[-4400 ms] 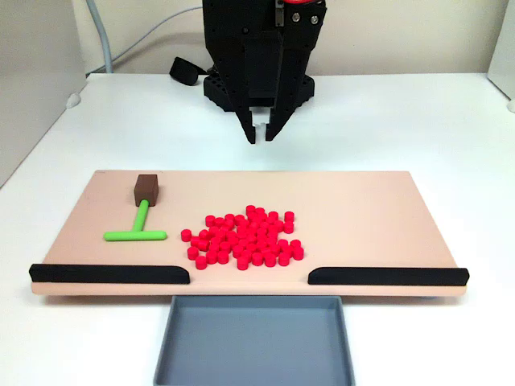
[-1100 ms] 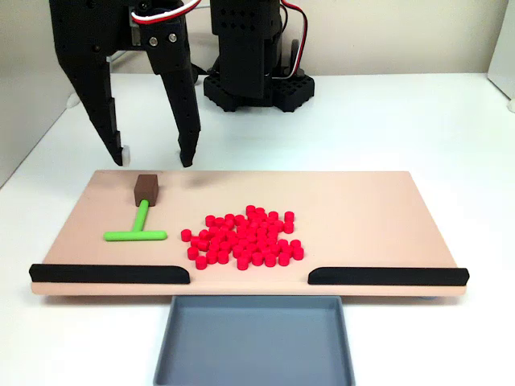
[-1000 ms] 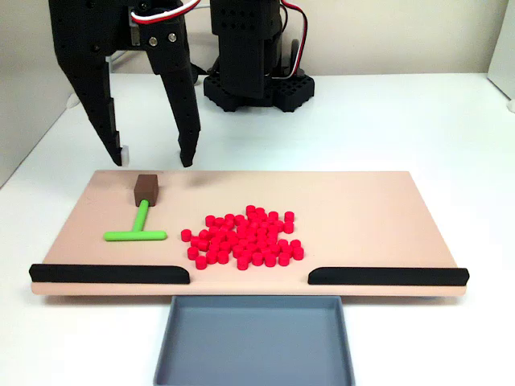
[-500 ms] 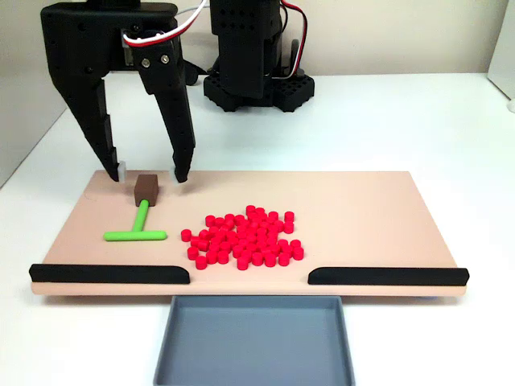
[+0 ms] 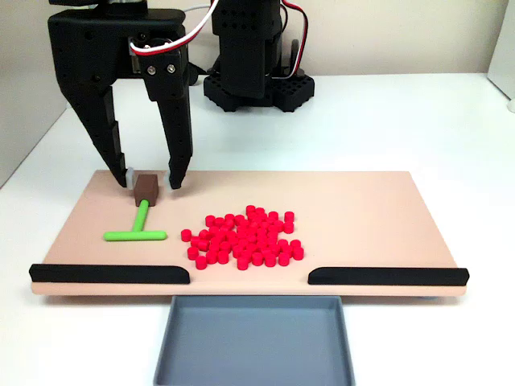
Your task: Grasp a green tool by the dark brown handle.
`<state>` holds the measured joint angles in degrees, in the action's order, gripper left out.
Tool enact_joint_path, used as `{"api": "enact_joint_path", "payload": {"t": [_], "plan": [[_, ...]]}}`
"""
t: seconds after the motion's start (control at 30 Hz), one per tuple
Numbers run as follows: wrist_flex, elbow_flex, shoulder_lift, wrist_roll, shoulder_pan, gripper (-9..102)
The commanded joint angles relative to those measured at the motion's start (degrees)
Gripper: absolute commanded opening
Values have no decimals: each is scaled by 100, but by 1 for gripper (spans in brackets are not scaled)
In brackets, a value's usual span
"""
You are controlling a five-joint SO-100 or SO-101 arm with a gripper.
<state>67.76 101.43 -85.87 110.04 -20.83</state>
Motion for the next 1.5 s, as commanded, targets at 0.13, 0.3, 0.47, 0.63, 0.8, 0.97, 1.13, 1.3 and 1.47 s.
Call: {"api": "enact_joint_path", "payload": {"t": [0.13,0.3,0.47,0.63,0.8,0.97,1.13,1.3,1.47], "plan": [[-18,-281,88,-44,53,15],[-18,-325,158,-35,44,15],[-18,-325,158,-26,35,14],[-18,-325,158,-35,26,14],[-18,-281,123,-44,35,12],[18,-237,44,-53,53,12],[44,-237,44,-62,62,12],[44,-211,44,-79,62,12],[53,-202,53,-114,97,11]]}}
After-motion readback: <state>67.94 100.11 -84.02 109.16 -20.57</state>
